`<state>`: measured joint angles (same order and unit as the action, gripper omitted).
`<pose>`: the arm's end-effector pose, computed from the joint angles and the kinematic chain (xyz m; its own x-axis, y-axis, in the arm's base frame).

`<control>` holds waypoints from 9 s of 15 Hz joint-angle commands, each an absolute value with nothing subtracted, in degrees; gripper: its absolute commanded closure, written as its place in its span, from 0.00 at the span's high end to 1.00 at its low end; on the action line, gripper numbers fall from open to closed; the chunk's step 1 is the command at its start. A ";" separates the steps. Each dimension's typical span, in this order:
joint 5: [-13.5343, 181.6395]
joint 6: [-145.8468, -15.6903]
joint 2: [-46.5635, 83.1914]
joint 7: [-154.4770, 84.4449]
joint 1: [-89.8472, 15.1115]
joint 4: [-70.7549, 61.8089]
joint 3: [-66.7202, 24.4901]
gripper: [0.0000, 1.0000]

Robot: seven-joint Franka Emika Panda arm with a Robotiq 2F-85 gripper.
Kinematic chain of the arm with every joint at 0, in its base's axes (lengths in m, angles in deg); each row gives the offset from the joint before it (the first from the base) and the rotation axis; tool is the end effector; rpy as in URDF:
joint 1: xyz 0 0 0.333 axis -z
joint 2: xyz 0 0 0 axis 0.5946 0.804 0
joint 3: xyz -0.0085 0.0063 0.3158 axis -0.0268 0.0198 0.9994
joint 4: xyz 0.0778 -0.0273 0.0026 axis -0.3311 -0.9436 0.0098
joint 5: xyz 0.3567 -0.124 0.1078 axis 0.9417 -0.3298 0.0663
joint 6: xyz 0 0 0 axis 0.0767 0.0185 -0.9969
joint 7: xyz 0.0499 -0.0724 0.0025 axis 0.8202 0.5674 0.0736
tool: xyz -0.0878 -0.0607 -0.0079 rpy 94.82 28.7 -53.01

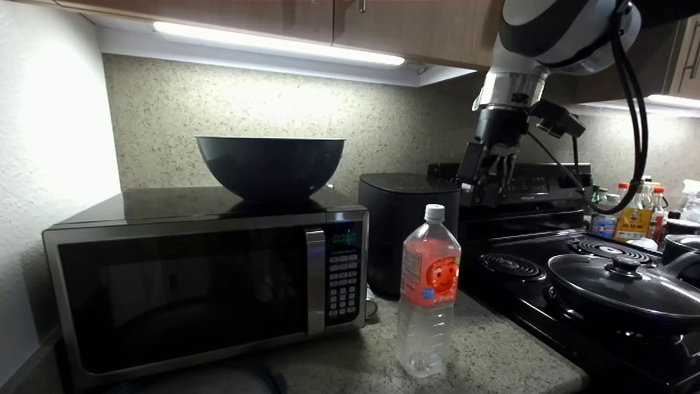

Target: Pick up the bottle and put on top of the air fryer

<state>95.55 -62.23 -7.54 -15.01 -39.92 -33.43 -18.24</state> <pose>0.5111 0.0293 0.4910 0.9657 0.2393 0.1011 0.2505 -0.9608 -0.1186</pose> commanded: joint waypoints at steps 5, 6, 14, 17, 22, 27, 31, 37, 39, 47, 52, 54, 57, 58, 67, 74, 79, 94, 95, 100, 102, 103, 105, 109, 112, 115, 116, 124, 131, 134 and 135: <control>96.34 -57.06 -4.74 -14.75 -41.35 -27.83 -15.69 1.00; 96.21 -56.68 -4.14 -15.01 -41.55 -27.46 -15.39 1.00; 95.50 -56.95 -1.46 -15.09 -41.77 -26.45 -13.55 1.00; 95.25 -56.63 -1.23 -15.21 -41.88 -26.11 -13.17 1.00; 94.77 -56.84 -1.04 -15.65 -42.24 -26.16 -12.51 1.00; 93.98 -56.91 -0.06 -16.22 -42.46 -25.91 -11.55 0.67; 93.59 -57.20 0.54 -16.39 -42.35 -25.88 -11.43 0.41; 91.65 -57.03 0.91 -16.66 -42.15 -24.93 -11.64 0.12; 91.34 -56.94 0.76 -16.89 -42.15 -24.83 -11.68 0.13; 85.62 -67.28 -6.31 -21.70 -41.11 -30.08 -12.86 0.13; 83.95 -79.04 -15.70 -25.28 -40.22 -36.30 -13.81 0.13; 83.14 -82.03 -20.34 -27.27 -39.93 -38.06 -13.48 0.13; 80.81 -85.51 -26.69 -30.82 -39.11 -39.48 -12.11 0.13; 79.79 -86.75 -28.46 -32.03 -38.65 -39.81 -11.48 0.13; 69.21 -106.71 -38.09 -41.10 -27.14 -47.18 -6.44 0.13; 72.17 -111.16 -32.28 -37.86 -22.67 -53.40 -12.96 0.13; 69.77 -116.46 -28.79 -41.04 -20.13 -55.96 -7.45 0.13; 75.90 -107.56 -10.56 -34.07 -25.69 -50.22 -13.77 0.12; 75.38 -104.24 -8.95 -33.14 -25.75 -48.47 -14.75 0.12; 66.75 -98.44 -3.35 -35.43 -25.80 -39.90 -16.70 0.13; 61.13 -99.67 -2.75 -37.18 -26.19 -37.84 -16.50 0.13; 58.62 -99.87 -2.71 -37.60 -26.65 -36.96 -16.36 0.13; 53.22 -100.13 -2.81 -39.28 -27.67 -35.36 -15.88 0.13; 43.50 -99.27 -2.74 -45.03 -27.75 -33.30 -12.25 0.13; 40.15 -98.08 -1.76 -47.80 -27.81 -32.67 -11.03 0.13; 43.30 -96.52 -0.50 -46.80 -27.79 -32.61 -11.14 0.62; 44.10 -96.34 -0.19 -46.44 -27.76 -32.63 -11.29 0.67; 48.43 -93.33 -1.15 -45.64 -32.63 -32.81 -15.86 1.00; 58.25 -80.88 -7.84 -44.36 -37.27 -33.68 -13.18 1.00; 59.13 -79.50 -7.05 -45.82 -37.43 -32.38 -12.44 1.00; 60.31 -77.89 -7.99 -45.78 -37.80 -32.41 -12.08 1.00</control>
<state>60.15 -77.91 -8.03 -45.93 -38.35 -32.50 -12.59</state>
